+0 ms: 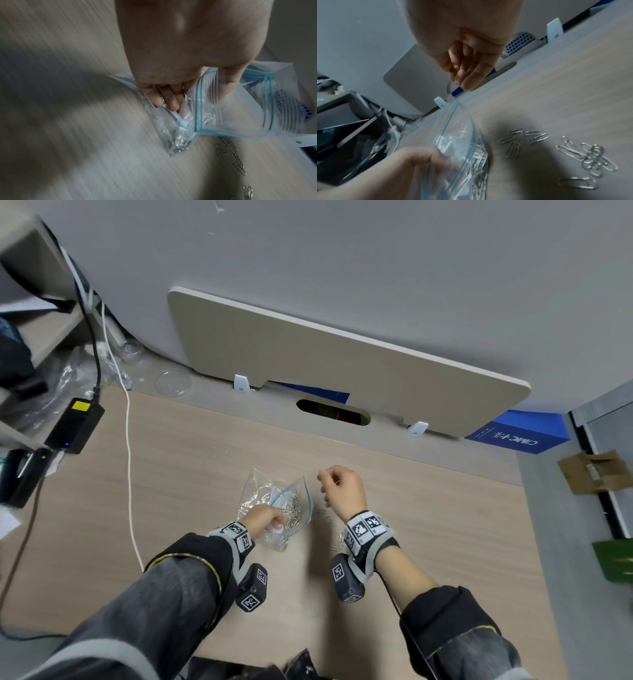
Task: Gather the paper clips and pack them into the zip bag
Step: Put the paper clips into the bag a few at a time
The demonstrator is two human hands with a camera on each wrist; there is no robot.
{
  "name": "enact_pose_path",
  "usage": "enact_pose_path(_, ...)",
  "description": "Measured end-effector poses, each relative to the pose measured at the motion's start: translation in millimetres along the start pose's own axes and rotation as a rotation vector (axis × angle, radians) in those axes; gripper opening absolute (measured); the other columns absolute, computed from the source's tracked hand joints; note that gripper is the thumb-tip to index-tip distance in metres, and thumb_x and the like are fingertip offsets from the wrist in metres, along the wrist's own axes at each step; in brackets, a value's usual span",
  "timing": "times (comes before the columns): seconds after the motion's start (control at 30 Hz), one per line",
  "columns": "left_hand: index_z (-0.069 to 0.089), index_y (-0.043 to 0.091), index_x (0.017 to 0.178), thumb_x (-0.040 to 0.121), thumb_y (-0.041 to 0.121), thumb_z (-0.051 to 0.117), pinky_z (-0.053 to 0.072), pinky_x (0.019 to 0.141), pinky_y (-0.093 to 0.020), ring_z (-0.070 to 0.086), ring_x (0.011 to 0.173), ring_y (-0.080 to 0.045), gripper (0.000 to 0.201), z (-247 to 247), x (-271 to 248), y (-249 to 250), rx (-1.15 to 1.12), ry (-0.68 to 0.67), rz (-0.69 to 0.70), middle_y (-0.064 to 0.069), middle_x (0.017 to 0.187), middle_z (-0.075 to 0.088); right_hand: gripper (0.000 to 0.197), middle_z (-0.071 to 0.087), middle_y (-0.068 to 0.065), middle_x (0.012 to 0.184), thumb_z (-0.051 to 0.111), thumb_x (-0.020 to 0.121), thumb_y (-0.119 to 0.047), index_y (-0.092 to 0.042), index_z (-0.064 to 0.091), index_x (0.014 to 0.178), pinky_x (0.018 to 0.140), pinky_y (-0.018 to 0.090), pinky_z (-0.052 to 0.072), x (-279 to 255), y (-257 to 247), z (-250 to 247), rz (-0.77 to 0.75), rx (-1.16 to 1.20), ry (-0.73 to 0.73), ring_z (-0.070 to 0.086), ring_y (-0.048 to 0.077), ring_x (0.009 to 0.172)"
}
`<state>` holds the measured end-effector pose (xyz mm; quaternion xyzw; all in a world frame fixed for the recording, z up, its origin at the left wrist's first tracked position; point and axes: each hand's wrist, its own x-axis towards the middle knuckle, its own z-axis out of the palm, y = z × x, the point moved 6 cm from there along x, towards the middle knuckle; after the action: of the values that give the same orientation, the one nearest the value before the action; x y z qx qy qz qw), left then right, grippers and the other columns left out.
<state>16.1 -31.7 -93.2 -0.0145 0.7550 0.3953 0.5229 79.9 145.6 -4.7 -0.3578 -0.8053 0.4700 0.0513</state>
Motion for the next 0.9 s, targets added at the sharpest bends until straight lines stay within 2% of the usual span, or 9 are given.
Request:
enact_pose_path(0.1,0.064,0.009,0.069,0.084,0.006,0.055,0.026,0.03,-0.011,0.038,0.05,-0.011,0.018,-0.3,0.8,-1.3,-0.016,-0.008,0.003,-0.003,0.067,0.056,0.02,0.068,0.004,0.073,0.053,0.086,-0.031,-0.018,0.061,0.073,0.07,0.044,0.056,5.1,25.5,-10.2,0.074,-0.111,0.009,0.065,0.031,0.071)
enact_pose_path(0.17,0.064,0.008,0.07,0.085,0.006,0.054,0.026,0.029,-0.011,0.038,0.05,-0.012,0.017,0.4,1.0,-0.7,-0.022,-0.015,0.016,-0.004,0.067,0.056,0.013,0.069,0.006,0.093,0.053,0.088,-0.025,-0.018,0.063,0.09,0.078,0.035,0.052,0.4,46.9,-8.4,0.137,-0.299,-0.065,0.064,0.028,0.088)
enact_pose_path(0.27,0.064,0.008,0.071,0.085,0.006,0.054,0.029,0.031,-0.011,0.041,0.053,-0.011,0.017,0.5,1.6,-0.4,-0.02,-0.018,0.023,-0.003,0.068,0.056,0.031,0.056,0.006,0.118,0.058,0.088,-0.033,-0.019,0.057,0.115,0.089,0.035,0.049,-10.1,70.6,6.2,0.148,-0.564,-0.246,0.06,0.027,0.104)
enact_pose_path(0.33,0.065,0.009,0.073,0.086,0.007,0.054,0.029,0.033,-0.011,0.042,0.054,-0.011,0.017,0.0,3.0,-1.2,-0.017,-0.021,0.022,-0.002,0.069,0.057,0.045,0.049,0.006,0.122,0.066,0.084,-0.039,-0.02,0.052,0.123,0.092,0.038,0.048,-13.0,74.9,16.9,0.107,-0.663,-0.311,0.056,0.028,0.11)
enact_pose_path(0.47,0.066,0.008,0.078,0.087,0.009,0.053,0.031,0.035,-0.01,0.044,0.057,-0.01,0.016,0.5,4.3,-1.9,-0.015,-0.023,0.023,-0.001,0.071,0.058,0.057,0.046,0.005,0.121,0.075,0.076,-0.04,-0.019,0.05,0.122,0.089,0.039,0.05,-11.0,73.2,32.5,0.051,-0.684,-0.311,0.054,0.027,0.108)
enact_pose_path(0.6,0.067,0.011,0.075,0.086,0.009,0.054,0.03,0.039,-0.012,0.045,0.059,-0.009,0.017,0.7,6.0,-3.0,0.0,-0.019,0.027,0.0,0.072,0.058,0.044,0.046,0.008,0.115,0.075,0.078,-0.024,-0.013,0.051,0.114,0.087,0.039,0.05,-6.9,71.8,47.4,0.001,-0.651,-0.337,0.055,0.029,0.101)
enact_pose_path(0.7,0.065,0.013,0.069,0.086,0.009,0.055,0.03,0.038,-0.013,0.046,0.059,-0.009,0.02,0.2,7.6,-3.4,0.007,-0.012,0.024,0.0,0.07,0.058,0.031,0.05,0.009,0.111,0.07,0.08,-0.017,-0.012,0.056,0.106,0.084,0.037,0.049,-3.4,70.6,54.2,-0.061,-0.63,-0.359,0.056,0.031,0.099)
enact_pose_path(0.8,0.065,0.015,0.069,0.085,0.01,0.055,0.028,0.044,-0.017,0.047,0.061,-0.008,0.02,0.4,8.4,-3.7,0.025,-0.012,0.023,0.0,0.07,0.06,0.017,0.054,0.01,0.109,0.064,0.082,-0.011,-0.011,0.06,0.099,0.08,0.035,0.047,-2.5,69.9,57.3,-0.13,-0.66,-0.373,0.056,0.033,0.098)
enact_pose_path(0.9,0.066,0.014,0.07,0.085,0.011,0.055,0.027,0.044,-0.019,0.045,0.061,-0.009,0.019,-0.2,9.6,-4.9,0.028,-0.017,0.013,0.0,0.071,0.06,0.016,0.055,0.011,0.109,0.057,0.085,-0.006,-0.01,0.063,0.099,0.078,0.036,0.046,-5.5,68.9,58.2,-0.172,-0.707,-0.371,0.057,0.034,0.098)
